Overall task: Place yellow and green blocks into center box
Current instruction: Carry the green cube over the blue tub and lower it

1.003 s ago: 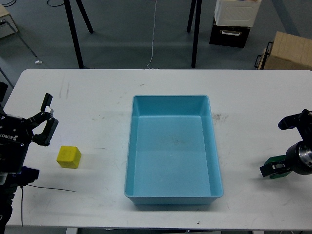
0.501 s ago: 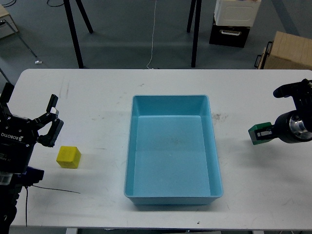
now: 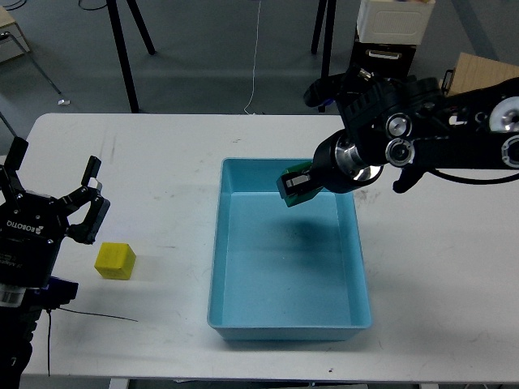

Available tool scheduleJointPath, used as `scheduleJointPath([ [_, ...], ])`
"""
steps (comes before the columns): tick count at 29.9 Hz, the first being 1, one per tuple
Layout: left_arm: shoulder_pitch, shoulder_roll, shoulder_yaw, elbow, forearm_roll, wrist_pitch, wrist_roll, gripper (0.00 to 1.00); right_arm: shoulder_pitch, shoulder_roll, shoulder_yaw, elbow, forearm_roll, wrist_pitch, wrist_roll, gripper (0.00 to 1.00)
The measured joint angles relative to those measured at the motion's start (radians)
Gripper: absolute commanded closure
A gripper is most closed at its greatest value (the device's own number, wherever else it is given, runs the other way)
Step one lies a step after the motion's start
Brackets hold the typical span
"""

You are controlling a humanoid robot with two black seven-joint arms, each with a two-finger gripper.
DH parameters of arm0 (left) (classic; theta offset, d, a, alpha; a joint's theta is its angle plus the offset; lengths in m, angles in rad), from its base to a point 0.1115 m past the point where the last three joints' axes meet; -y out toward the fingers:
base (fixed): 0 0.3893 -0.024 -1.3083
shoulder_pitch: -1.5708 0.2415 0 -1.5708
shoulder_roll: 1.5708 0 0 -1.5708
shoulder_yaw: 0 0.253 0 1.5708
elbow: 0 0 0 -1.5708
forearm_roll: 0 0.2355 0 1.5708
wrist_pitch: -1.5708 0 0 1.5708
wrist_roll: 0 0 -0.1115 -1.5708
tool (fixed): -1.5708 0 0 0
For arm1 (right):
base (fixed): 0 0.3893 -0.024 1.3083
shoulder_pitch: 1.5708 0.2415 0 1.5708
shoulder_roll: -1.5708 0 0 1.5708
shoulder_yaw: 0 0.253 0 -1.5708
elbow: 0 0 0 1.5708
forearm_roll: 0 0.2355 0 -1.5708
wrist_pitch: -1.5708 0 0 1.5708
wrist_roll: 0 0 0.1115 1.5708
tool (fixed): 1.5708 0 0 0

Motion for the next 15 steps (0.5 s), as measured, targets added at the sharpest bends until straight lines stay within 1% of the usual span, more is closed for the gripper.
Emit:
scheduleJointPath([
  [2, 0.000, 0.000, -0.001, -0.001, 0.000, 0.003, 0.000, 0.00, -0.023, 0.073, -0.026, -0.028, 0.001, -0.002, -0.001, 0.99],
  [3, 0.000, 0.000, -0.002, -0.001, 0.000, 0.004, 0.000, 0.00, -0.032, 0.100, -0.036, -0.042, 0.001, -0.003, -0.002, 0.96],
  [4, 0.000, 0.000, -0.003, -0.001, 0.000, 0.004, 0.000, 0.00, -0.041, 0.130, -0.047, -0.060, 0.001, -0.004, -0.002, 0.89],
  [5, 0.001, 0.000, -0.003, -0.001, 0.000, 0.004, 0.000, 0.00, -0.049, 0.156, -0.056, -0.077, 0.000, -0.004, -0.003, 0.76],
  [6, 0.001, 0.000, -0.003, -0.001, 0.000, 0.004, 0.000, 0.00, -0.056, 0.174, -0.062, -0.091, 0.000, -0.005, -0.002, 0.58],
  [8, 0.001, 0.001, -0.003, -0.001, 0.000, 0.005, 0.000, 0.00, -0.067, 0.195, -0.072, -0.124, 0.000, -0.007, -0.002, 0.12],
  [9, 0.001, 0.001, -0.003, -0.001, 0.000, 0.005, 0.000, 0.00, -0.070, 0.198, -0.075, -0.136, 0.000, -0.009, -0.003, 0.00],
  [15, 0.001, 0.003, 0.000, -0.001, 0.000, 0.005, 0.000, 0.00, -0.074, 0.202, -0.079, -0.159, 0.002, -0.019, -0.005, 0.00],
])
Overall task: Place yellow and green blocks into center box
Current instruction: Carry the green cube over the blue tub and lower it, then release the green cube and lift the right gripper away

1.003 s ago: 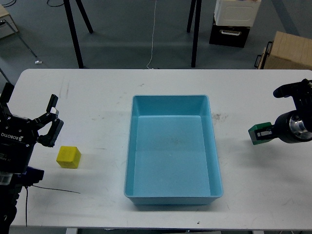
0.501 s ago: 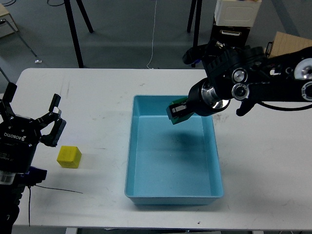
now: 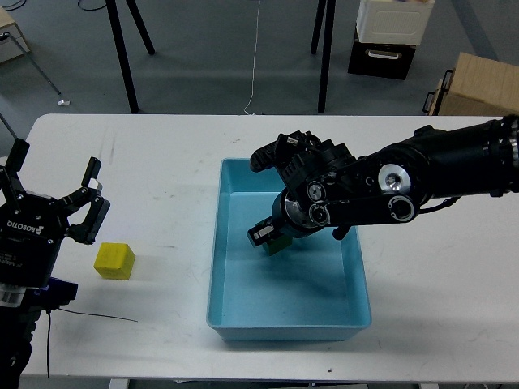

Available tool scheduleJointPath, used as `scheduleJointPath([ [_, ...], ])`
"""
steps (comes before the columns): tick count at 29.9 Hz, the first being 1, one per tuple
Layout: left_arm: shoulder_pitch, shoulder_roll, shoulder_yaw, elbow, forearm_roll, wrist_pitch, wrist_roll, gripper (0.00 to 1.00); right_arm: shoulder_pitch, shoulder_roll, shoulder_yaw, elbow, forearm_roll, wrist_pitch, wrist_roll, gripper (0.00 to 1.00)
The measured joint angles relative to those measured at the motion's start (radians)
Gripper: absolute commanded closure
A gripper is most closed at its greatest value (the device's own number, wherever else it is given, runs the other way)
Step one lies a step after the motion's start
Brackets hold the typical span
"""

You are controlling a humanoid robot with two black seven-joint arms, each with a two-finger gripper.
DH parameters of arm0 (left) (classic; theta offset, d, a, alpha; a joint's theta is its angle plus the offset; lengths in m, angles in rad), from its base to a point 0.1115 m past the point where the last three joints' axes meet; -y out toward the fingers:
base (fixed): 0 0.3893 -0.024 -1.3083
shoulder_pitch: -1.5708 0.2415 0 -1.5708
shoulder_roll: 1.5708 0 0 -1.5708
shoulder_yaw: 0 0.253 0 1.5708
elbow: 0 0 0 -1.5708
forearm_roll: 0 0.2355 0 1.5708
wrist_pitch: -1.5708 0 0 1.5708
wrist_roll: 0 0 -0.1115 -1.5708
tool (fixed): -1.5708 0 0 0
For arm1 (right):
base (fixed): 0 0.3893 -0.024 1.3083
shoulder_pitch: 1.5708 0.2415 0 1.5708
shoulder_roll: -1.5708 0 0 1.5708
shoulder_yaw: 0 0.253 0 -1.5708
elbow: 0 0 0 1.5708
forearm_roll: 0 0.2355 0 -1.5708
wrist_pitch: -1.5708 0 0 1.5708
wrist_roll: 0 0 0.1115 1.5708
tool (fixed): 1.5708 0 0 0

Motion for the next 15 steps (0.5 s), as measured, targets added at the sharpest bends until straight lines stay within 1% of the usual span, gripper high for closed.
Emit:
scheduleJointPath([
  [7, -0.001, 0.004, -0.002, 0.000, 0.000, 0.000, 0.000, 0.00, 0.008, 0.000, 0.003, -0.021, 0.006, -0.001, -0.002, 0.00],
  [11, -0.001, 0.005, -0.003, 0.000, 0.000, -0.002, 0.000, 0.00, 0.032, -0.001, 0.062, -0.140, 0.020, -0.001, -0.001, 0.00],
  [15, -0.011, 0.002, 0.002, 0.000, -0.001, -0.002, 0.000, 0.00, 0.042, -0.054, 0.190, -0.293, 0.054, 0.006, 0.001, 0.00],
])
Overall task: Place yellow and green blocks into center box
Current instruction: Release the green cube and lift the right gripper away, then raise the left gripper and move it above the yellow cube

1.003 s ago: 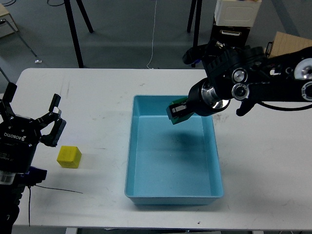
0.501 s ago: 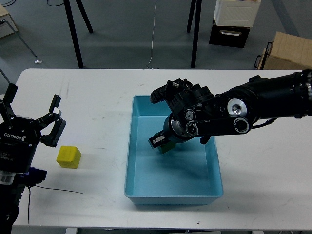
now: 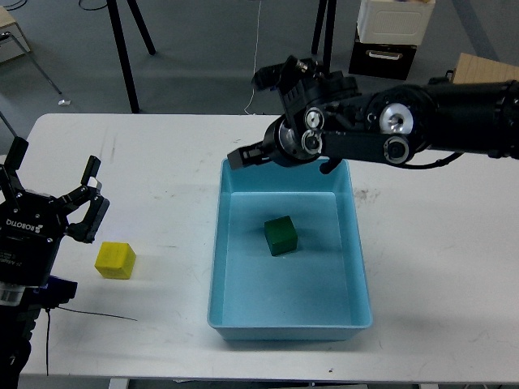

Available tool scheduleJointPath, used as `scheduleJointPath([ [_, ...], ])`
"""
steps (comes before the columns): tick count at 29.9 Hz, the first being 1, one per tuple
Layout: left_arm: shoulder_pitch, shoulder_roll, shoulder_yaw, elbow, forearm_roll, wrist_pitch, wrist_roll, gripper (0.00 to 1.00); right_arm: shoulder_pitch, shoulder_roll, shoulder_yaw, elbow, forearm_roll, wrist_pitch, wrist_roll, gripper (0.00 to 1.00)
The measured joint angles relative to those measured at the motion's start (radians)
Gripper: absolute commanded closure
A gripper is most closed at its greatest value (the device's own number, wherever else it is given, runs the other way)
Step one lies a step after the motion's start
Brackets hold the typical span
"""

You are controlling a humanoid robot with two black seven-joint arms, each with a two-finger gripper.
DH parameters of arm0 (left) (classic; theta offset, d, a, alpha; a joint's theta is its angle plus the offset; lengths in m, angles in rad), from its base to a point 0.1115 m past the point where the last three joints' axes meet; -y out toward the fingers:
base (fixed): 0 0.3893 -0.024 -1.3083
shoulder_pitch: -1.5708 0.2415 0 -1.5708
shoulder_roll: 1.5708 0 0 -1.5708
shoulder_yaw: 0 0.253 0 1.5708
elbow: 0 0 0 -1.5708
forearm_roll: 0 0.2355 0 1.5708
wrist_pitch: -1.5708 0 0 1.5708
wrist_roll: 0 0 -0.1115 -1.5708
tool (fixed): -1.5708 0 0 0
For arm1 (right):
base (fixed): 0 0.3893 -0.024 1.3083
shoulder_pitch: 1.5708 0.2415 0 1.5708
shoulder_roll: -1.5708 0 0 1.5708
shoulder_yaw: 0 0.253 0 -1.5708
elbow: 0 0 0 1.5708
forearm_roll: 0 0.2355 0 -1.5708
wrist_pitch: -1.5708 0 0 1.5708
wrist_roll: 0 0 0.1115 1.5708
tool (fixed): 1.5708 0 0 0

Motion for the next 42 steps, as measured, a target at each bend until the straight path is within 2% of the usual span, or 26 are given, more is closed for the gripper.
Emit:
scheduleJointPath([
  [5, -0.012, 0.002, 0.002, 0.001, 0.000, 0.002, 0.001, 0.00, -0.064, -0.097, 0.274, -0.153, 0.019, -0.032, 0.009, 0.00],
  [10, -0.019, 0.005, 0.003, 0.003, 0.000, 0.002, 0.005, 0.00, -0.218, -0.122, 0.723, -0.284, 0.020, -0.130, 0.011, 0.00],
  [13, -0.019, 0.005, 0.003, 0.003, 0.000, 0.002, 0.006, 0.00, -0.292, -0.170, 0.974, -0.302, 0.029, -0.142, 0.012, 0.00],
  [15, -0.019, 0.006, 0.003, 0.003, 0.000, 0.002, 0.007, 0.00, -0.343, -0.216, 1.134, -0.301, 0.059, -0.131, 0.011, 0.00],
  [19, -0.018, 0.007, 0.002, 0.003, 0.000, 0.002, 0.007, 0.00, -0.474, -0.317, 1.439, -0.300, 0.250, -0.042, 0.005, 0.00],
  [23, -0.018, 0.007, 0.002, 0.003, 0.000, 0.002, 0.007, 0.00, -0.615, -0.430, 1.639, -0.278, 0.458, 0.017, 0.003, 0.00],
  [27, -0.026, 0.006, 0.002, 0.007, 0.000, 0.002, 0.003, 0.00, -0.828, -0.510, 1.859, -0.183, 0.590, 0.026, 0.004, 0.00],
  [33, -0.039, 0.004, 0.002, 0.019, 0.001, 0.003, 0.001, 0.00, -1.312, -0.505, 2.167, 0.134, 0.689, 0.026, 0.000, 0.00],
  [37, -0.039, 0.002, 0.002, 0.020, 0.001, 0.005, 0.000, 0.00, -1.625, -0.407, 2.302, 0.359, 0.744, 0.025, 0.000, 0.00],
  [42, -0.030, -0.002, 0.002, 0.020, 0.003, 0.006, 0.000, 0.00, -1.870, -0.202, 2.377, 0.564, 0.756, 0.017, -0.001, 0.00],
])
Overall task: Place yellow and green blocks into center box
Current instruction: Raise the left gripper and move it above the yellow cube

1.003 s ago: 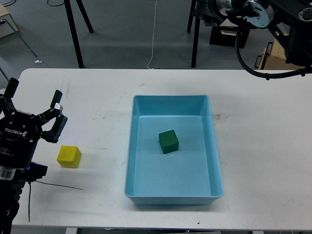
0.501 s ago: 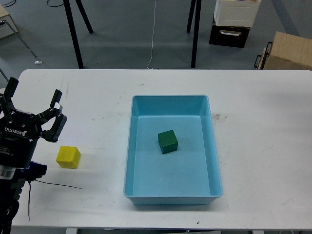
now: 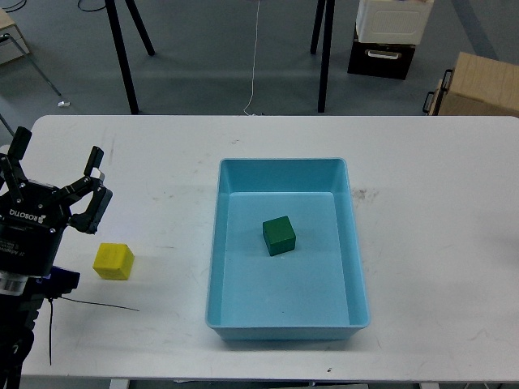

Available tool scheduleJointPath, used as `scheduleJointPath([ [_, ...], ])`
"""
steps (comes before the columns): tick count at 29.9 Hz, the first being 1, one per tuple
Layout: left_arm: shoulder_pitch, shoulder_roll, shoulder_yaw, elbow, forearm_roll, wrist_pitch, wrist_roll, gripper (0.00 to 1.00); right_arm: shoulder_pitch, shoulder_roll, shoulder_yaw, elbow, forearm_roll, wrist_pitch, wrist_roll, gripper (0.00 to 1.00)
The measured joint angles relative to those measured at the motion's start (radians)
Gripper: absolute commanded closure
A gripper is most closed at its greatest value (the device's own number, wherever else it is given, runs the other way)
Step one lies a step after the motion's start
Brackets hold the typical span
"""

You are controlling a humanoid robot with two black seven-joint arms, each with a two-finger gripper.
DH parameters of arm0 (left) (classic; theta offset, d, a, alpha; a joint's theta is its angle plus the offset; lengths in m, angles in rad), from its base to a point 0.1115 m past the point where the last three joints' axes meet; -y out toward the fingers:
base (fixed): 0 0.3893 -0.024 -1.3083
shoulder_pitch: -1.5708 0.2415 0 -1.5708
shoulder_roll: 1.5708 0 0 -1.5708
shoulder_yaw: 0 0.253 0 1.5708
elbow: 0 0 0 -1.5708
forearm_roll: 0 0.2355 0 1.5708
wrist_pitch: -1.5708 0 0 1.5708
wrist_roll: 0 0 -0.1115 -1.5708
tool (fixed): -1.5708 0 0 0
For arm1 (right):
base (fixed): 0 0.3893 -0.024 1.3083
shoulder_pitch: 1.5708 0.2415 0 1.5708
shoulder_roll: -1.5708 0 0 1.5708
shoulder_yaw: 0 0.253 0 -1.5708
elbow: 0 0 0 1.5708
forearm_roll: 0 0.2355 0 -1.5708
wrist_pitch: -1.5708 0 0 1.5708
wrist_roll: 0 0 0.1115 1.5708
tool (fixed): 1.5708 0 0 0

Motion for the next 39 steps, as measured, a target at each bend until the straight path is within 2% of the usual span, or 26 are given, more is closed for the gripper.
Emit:
scheduleJointPath([
  [3, 0.012, -0.002, -0.002, -0.001, 0.002, 0.002, -0.001, 0.00, -0.155, 0.145, 0.001, 0.114, 0.002, -0.002, -0.001, 0.00],
  [6, 0.025, -0.003, -0.005, -0.004, 0.003, 0.006, -0.001, 0.00, -0.237, 0.232, -0.008, 0.166, 0.003, -0.002, -0.001, 0.00],
  [16, 0.024, 0.005, -0.018, 0.001, 0.016, 0.040, -0.007, 0.00, -0.252, 0.256, -0.028, 0.175, -0.001, -0.022, -0.001, 0.00],
  [18, 0.017, 0.008, -0.022, 0.001, 0.015, 0.063, -0.021, 0.00, -0.257, 0.256, -0.030, 0.175, -0.002, -0.031, -0.001, 0.00],
  [23, -0.015, 0.027, -0.054, 0.003, 0.015, 0.090, -0.101, 0.00, -0.260, 0.256, -0.035, 0.178, -0.010, -0.052, -0.002, 0.00],
  [25, -0.034, 0.048, -0.091, 0.019, 0.019, 0.092, -0.119, 0.00, -0.261, 0.256, -0.034, 0.180, -0.012, -0.060, -0.005, 0.00],
  [28, -0.086, 0.107, -0.175, 0.101, 0.023, 0.092, -0.125, 0.00, -0.261, 0.242, -0.030, 0.180, -0.013, -0.066, -0.009, 0.00],
  [32, -0.154, 0.259, -0.261, 0.232, 0.024, 0.063, -0.095, 0.00, -0.263, 0.237, -0.028, 0.180, -0.013, -0.067, -0.010, 0.00],
  [35, -0.197, 0.411, -0.275, 0.303, 0.026, -0.001, -0.065, 0.00, -0.264, 0.250, -0.027, 0.180, -0.013, -0.065, -0.010, 0.00],
  [39, -0.295, 0.552, -0.255, 0.348, 0.067, -0.021, -0.049, 0.00, -0.264, 0.256, -0.027, 0.179, -0.013, -0.060, -0.010, 0.00],
])
